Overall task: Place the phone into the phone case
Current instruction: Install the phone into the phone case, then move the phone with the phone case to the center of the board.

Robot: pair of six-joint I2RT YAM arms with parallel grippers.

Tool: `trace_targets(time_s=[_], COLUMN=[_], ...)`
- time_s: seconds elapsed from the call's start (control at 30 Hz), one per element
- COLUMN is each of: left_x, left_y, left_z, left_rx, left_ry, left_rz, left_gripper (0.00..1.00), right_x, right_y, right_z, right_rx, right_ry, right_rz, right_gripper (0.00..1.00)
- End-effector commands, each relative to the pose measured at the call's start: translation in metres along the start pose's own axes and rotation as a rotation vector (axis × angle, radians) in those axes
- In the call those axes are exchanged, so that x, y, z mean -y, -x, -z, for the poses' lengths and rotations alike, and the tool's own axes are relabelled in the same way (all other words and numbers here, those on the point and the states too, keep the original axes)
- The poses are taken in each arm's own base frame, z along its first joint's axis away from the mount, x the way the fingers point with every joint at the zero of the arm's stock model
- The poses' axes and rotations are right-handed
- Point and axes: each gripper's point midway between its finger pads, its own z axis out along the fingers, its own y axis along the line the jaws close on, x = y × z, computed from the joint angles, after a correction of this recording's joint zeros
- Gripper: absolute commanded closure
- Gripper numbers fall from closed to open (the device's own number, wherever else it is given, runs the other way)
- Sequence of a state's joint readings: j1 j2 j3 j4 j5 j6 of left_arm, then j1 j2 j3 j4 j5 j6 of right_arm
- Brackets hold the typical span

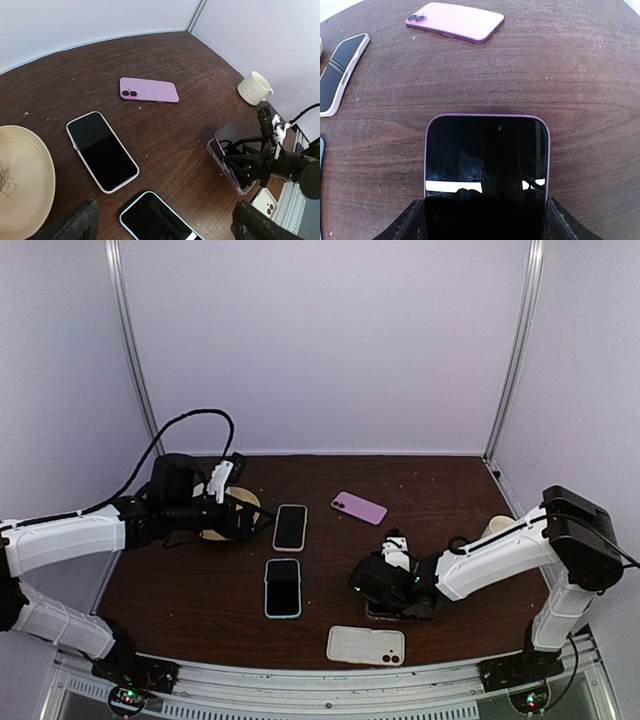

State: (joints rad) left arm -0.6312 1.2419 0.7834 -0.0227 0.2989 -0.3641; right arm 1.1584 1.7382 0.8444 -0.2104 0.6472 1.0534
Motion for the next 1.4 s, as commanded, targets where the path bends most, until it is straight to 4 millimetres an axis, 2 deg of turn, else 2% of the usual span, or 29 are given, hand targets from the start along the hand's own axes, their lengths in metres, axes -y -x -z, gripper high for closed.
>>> trace_targets(time_s=[0.0,0.13,0.17,0.2,0.27,0.37,0.43,0.5,0.77,0.87,0.97,1.03,1.13,1.23,1.37], left_x=[0.005,0.005,0.005,0.005,0.005,0.005,0.005,0.005,0.003,0.003,0.003,0.003,0.003,0.003,0.003], left_y=[0.019,0.019,0.019,0.019,0.02,0.02,0.02,0.021,0.015,0.015,0.015,0.015,0.015,0.014,0.014], left_z=[0.004,0.004,0.005,0.004,0.004,0.004,0.004,0.004,0.005,0.005,0.005,0.006,0.005,0.004,0.004], left_rx=[0.056,0.056,0.057,0.058,0.058,0.058,0.059,0.06,0.039,0.038,0.038,0.039,0.039,0.034,0.034], left_ry=[-0.009,-0.009,-0.009,-0.008,-0.006,-0.007,-0.007,-0.007,0.003,0.003,0.002,0.002,0.0,-0.002,-0.001], left_rz=[-0.04,-0.041,-0.041,-0.041,-0.042,-0.043,-0.044,-0.045,-0.043,-0.043,-0.043,-0.044,-0.043,-0.04,-0.039], left_gripper=[0.02,0.02,0.02,0.02,0.02,0.02,0.02,0.02,0.03,0.02,0.02,0.03,0.03,0.02,0.03], right_x=[-0.001,0.002,0.003,0.004,0.005,0.005,0.004,0.003,0.001,-0.013,-0.025,-0.021,-0.009,0.013,0.024], right_y=[-0.015,-0.023,-0.024,-0.026,-0.028,-0.027,-0.025,-0.023,-0.004,0.01,0.015,0.015,0.005,-0.004,-0.015], right_z=[0.0,-0.002,-0.002,-0.003,-0.003,-0.002,-0.002,-0.001,0.012,0.024,0.041,0.053,0.061,0.058,0.051], right_rx=[-0.04,-0.07,-0.078,-0.083,-0.088,-0.089,-0.089,-0.09,-0.073,-0.084,-0.154,-0.208,-0.338,-0.461,-0.518], right_ry=[-0.01,-0.025,-0.035,-0.041,-0.043,-0.04,-0.044,-0.044,-0.024,0.043,0.107,0.123,0.171,0.124,0.137], right_rz=[0.024,0.023,0.021,0.02,0.013,0.009,0.015,0.022,0.047,0.109,0.203,0.244,0.257,0.21,0.137], right_gripper=[1.0,1.0,0.96,0.86,0.61,0.32,0.17,0.09,0.02,0.01,0.01,0.01,0.01,0.11,0.42])
